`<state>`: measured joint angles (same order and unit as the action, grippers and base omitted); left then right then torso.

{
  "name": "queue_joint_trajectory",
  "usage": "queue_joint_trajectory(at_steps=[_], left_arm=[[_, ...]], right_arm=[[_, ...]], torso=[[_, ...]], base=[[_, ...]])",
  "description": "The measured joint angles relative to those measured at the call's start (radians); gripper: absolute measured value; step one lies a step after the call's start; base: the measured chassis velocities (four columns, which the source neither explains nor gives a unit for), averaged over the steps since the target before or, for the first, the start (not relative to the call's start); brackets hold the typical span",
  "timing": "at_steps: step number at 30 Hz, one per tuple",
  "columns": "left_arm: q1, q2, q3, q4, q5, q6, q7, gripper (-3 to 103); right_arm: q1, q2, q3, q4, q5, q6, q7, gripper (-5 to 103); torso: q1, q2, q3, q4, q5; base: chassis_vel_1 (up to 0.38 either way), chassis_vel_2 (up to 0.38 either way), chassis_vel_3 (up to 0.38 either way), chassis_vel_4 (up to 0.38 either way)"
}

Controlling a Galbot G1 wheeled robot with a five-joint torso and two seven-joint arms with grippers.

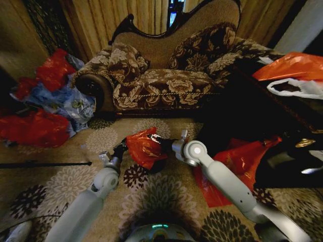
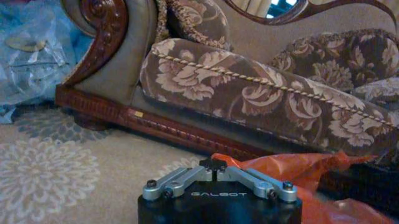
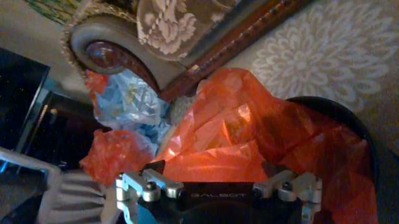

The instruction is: Place a garbage bag over the trash bin.

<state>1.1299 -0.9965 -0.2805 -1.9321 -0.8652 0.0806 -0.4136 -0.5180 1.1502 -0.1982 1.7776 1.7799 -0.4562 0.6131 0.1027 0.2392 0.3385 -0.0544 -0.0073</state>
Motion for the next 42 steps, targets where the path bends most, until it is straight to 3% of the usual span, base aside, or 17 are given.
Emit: queue_joint_trajectory(at_steps=[6, 12, 13, 15, 17, 19, 20, 23, 25, 27, 28, 31, 34, 42], left_arm=[[-0.001, -0.002, -0.001, -0.002, 0.001, 0.001, 0.001, 0], [-0.003, -0.001, -0.004, -0.011, 0.001, 0.002, 0.005, 0], [-0.003, -0.001, -0.004, -0.011, 0.001, 0.002, 0.005, 0], [-0.003, -0.004, -0.004, -0.012, 0.005, 0.002, 0.010, 0], [-0.003, -0.006, -0.004, -0.011, 0.006, 0.002, 0.011, 0], [-0.002, -0.013, -0.005, -0.010, 0.009, 0.000, 0.013, 0], [-0.002, -0.013, -0.005, -0.010, 0.009, 0.000, 0.013, 0], [-0.003, -0.016, -0.005, -0.010, 0.010, -0.001, 0.015, 0], [-0.004, -0.016, -0.005, -0.010, 0.011, -0.001, 0.015, 0], [-0.008, -0.013, -0.005, -0.010, 0.011, -0.001, 0.015, 0], [-0.008, -0.013, -0.005, -0.010, 0.011, -0.001, 0.015, 0], [-0.010, -0.014, -0.005, -0.012, 0.012, -0.002, 0.015, 0], [-0.008, -0.019, -0.005, -0.012, 0.017, -0.003, 0.015, 0], [-0.005, -0.028, -0.001, -0.012, 0.027, -0.006, 0.015, 0]], right_arm=[[0.012, 0.027, -0.033, -0.033, -0.035, 0.000, -0.011, 101], [0.018, -0.008, -0.070, -0.042, -0.174, -0.009, -0.034, 76], [0.018, -0.008, -0.070, -0.042, -0.174, -0.009, -0.034, 76], [0.033, -0.042, -0.071, 0.001, -0.159, -0.012, -0.018, 60], [0.037, -0.049, -0.073, 0.009, -0.153, -0.013, -0.012, 60], [0.044, -0.067, -0.086, 0.029, -0.144, -0.013, 0.002, 48], [0.044, -0.067, -0.086, 0.029, -0.144, -0.013, 0.002, 48], [0.031, -0.058, -0.091, 0.024, -0.143, -0.012, 0.013, 33], [0.027, -0.052, -0.092, 0.020, -0.143, -0.010, 0.015, 33], [0.019, -0.040, -0.092, 0.015, -0.144, -0.003, 0.022, 22], [0.019, -0.040, -0.092, 0.015, -0.144, -0.003, 0.022, 22], [0.021, -0.037, -0.091, 0.034, -0.138, 0.003, 0.031, 6], [0.022, -0.042, -0.092, 0.056, -0.137, 0.012, 0.037, 1], [0.022, -0.067, -0.078, 0.194, -0.111, 0.055, 0.076, 0]], torso=[[0.000, 0.000, 0.000, 0.0000, 0.0000], [0.000, 0.000, 0.000, -0.0001, 0.0002], [0.000, 0.000, 0.000, -0.0001, 0.0002], [0.000, 0.000, 0.000, -0.0002, 0.0003], [0.000, 0.000, 0.000, -0.0001, 0.0001], [0.000, 0.000, 0.000, -0.0001, 0.0001], [0.000, 0.000, 0.000, -0.0001, 0.0001], [0.000, 0.000, 0.000, -0.0001, 0.0002], [0.000, 0.000, 0.000, 0.0000, 0.0002], [0.000, 0.000, 0.000, 0.0000, 0.0002], [0.000, 0.000, 0.000, 0.0000, 0.0002], [0.000, 0.000, 0.000, 0.0000, 0.0002], [0.000, 0.000, 0.000, 0.0000, 0.0002], [0.000, 0.000, 0.000, 0.0000, 0.0002]], base=[[0.000, 0.000, 0.000, 0.000], [0.000, 0.000, 0.000, 0.000], [0.000, 0.000, 0.000, 0.000], [0.000, 0.000, 0.000, 0.000], [0.000, 0.000, 0.000, 0.000], [0.000, 0.000, 0.000, 0.000], [0.000, 0.000, 0.000, 0.000], [0.000, 0.000, 0.000, 0.000], [0.000, 0.000, 0.000, 0.000], [0.000, 0.000, 0.000, 0.000], [0.000, 0.000, 0.000, 0.000], [0.000, 0.000, 0.000, 0.000], [0.000, 0.000, 0.000, 0.000], [0.000, 0.000, 0.000, 0.000]])
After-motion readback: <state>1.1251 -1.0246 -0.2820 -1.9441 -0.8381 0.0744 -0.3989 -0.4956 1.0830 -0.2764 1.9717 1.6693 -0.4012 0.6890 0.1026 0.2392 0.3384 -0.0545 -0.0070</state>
